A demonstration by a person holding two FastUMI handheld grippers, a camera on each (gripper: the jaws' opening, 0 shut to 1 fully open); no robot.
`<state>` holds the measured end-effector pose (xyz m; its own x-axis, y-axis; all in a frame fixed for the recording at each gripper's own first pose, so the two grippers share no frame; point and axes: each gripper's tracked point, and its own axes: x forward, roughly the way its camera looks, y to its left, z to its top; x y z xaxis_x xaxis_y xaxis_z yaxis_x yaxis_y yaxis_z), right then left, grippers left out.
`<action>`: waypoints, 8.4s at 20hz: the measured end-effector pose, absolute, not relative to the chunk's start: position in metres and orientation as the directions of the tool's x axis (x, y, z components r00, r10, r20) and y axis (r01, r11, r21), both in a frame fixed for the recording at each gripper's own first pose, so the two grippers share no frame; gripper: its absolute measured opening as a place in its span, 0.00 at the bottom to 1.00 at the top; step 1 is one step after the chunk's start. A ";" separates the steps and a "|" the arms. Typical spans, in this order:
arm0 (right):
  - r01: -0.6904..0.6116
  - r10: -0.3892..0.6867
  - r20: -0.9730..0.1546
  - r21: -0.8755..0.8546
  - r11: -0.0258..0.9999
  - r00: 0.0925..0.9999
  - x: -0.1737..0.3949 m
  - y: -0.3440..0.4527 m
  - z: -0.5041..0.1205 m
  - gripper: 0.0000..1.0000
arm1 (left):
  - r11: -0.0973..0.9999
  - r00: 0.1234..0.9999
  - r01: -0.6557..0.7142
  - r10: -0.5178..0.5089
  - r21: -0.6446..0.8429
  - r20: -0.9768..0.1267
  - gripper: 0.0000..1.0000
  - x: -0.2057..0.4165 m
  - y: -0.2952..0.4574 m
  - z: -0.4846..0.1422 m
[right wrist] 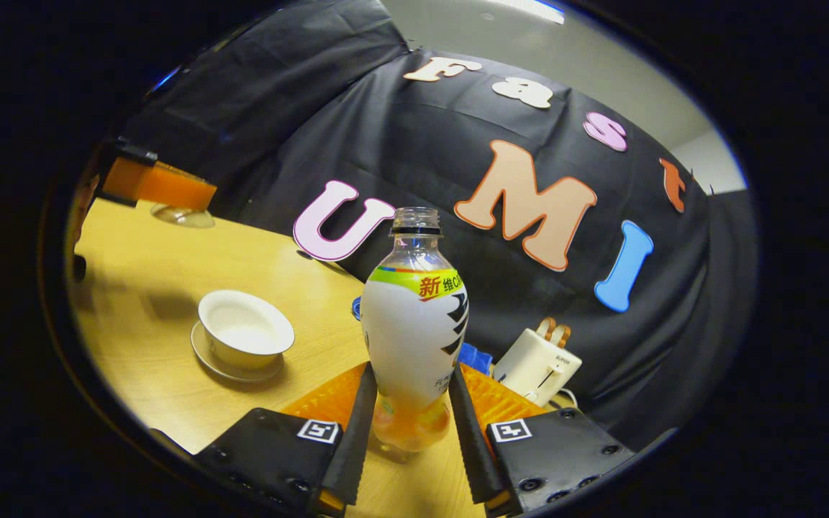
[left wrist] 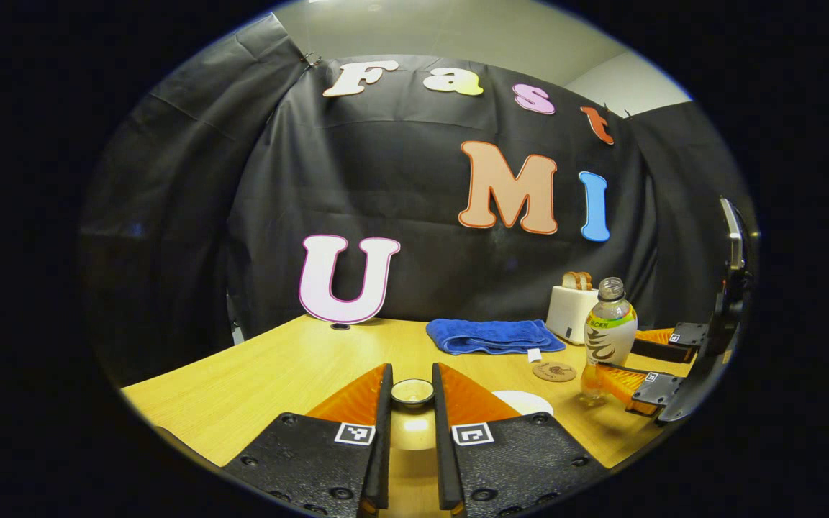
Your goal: Open the teacup lid with one hand, grasp the water bottle and pour water into the teacup with the other hand; after pouring, place the water bottle on the coaster and then close the teacup lid.
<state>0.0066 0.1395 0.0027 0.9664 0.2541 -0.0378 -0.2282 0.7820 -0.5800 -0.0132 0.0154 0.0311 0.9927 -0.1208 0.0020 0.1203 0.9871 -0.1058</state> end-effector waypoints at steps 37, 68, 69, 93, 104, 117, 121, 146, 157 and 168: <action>-0.010 0.369 -0.052 -0.993 -0.116 0.928 0.005 0.149 0.004 0.61 | 0.985 0.996 0.091 -0.091 -0.146 0.009 0.24 -0.020 0.043 0.037; 0.166 0.453 -0.115 -0.829 -0.534 0.884 0.004 0.156 0.014 0.60 | 0.982 0.994 0.104 -0.106 -0.157 -0.005 0.24 -0.020 0.037 0.032; 0.170 0.459 -0.119 -0.824 -0.540 0.881 0.004 0.157 0.014 0.60 | 0.982 0.994 0.103 -0.106 -0.155 -0.006 0.24 -0.021 0.037 0.032; -0.080 0.384 -0.127 -0.987 -0.136 0.915 0.000 0.145 0.004 0.62 | 0.978 0.992 0.120 -0.122 -0.172 -0.004 0.24 -0.021 0.031 0.032; -0.352 0.395 -0.213 -0.878 0.323 0.894 -0.011 0.153 0.001 0.61 | 0.972 0.988 0.146 -0.151 -0.183 -0.013 0.24 -0.022 0.018 0.030; -0.503 0.432 -0.260 -0.503 0.703 0.864 -0.001 0.147 0.014 0.60 | 0.969 0.985 0.164 -0.172 -0.185 -0.027 0.24 -0.021 0.009 0.024; -0.476 0.416 -0.232 -0.376 0.795 0.879 0.029 0.143 0.028 0.63 | 0.968 0.984 0.166 -0.175 -0.188 -0.031 0.24 -0.020 0.009 0.021; -0.233 0.227 -0.154 -0.017 0.972 0.962 0.153 0.080 0.005 0.61 | 0.959 0.977 0.191 -0.206 -0.208 -0.048 0.24 -0.020 0.000 0.014; -0.237 0.230 -0.176 -0.017 0.971 0.957 0.161 0.084 -0.017 0.62 | 0.958 0.974 0.207 -0.220 -0.200 -0.046 0.24 -0.022 -0.005 0.014; -0.239 0.230 -0.175 -0.035 0.970 0.957 0.156 0.083 -0.019 0.70 | 0.958 0.973 0.209 -0.224 -0.197 -0.055 0.24 -0.022 -0.009 0.011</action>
<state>0.1563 0.0833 -0.0185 0.9574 0.2297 -0.1750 -0.2392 0.9703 -0.0351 -0.0217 -0.0094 0.0114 0.9730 -0.2239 -0.0552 0.2092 0.9578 -0.1971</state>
